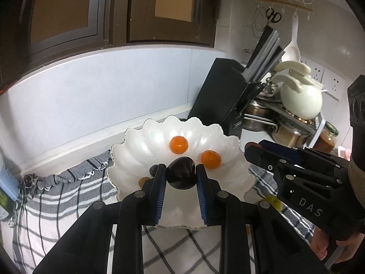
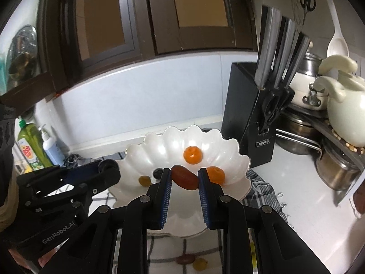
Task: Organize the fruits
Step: 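Lift and carry the reddish fruit and dark plum with both tools over the bowl, then open both tools to drop the reddish fruit and dark plum into the bowl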
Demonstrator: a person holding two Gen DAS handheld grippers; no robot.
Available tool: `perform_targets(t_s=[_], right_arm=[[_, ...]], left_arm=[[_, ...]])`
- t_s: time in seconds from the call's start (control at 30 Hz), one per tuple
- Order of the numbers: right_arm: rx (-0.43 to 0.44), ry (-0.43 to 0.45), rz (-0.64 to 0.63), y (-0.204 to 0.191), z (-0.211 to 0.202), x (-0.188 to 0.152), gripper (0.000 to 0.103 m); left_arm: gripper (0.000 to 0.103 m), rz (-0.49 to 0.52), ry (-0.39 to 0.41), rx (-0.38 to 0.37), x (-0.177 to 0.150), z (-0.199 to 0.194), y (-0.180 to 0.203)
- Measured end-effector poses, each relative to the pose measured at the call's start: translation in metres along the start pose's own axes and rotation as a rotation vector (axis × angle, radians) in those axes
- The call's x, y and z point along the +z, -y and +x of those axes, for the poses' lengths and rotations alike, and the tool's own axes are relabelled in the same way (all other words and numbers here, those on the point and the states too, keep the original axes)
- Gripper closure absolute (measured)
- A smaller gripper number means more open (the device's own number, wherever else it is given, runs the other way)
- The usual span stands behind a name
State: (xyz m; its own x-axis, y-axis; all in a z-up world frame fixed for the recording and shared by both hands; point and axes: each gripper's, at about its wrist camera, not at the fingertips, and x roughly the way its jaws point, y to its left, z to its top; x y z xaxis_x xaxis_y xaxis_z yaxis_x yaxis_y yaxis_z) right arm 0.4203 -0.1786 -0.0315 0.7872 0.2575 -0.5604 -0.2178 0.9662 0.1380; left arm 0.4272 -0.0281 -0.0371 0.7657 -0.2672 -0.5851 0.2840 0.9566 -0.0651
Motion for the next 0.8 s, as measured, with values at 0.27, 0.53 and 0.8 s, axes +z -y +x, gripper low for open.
perform_targets(t_s=[0.27, 0.53, 0.8], right_arm=[[-0.007, -0.082, 0.009, 0.008, 0.037, 0.001, 0.078], [-0.023, -0.174, 0.014, 0.017, 0.074, -0.007, 0.078], [-0.033, -0.243, 0.025, 0.028, 0.1, -0.012, 0.078]], left_arm=[[0.077, -0.004, -0.066, 0.013, 0.006, 0.036, -0.006], [0.077, 0.013, -0.134, 0.033, 0.005, 0.071, -0.008], [0.076, -0.005, -0.219, 0.026, -0.001, 0.103, -0.012]])
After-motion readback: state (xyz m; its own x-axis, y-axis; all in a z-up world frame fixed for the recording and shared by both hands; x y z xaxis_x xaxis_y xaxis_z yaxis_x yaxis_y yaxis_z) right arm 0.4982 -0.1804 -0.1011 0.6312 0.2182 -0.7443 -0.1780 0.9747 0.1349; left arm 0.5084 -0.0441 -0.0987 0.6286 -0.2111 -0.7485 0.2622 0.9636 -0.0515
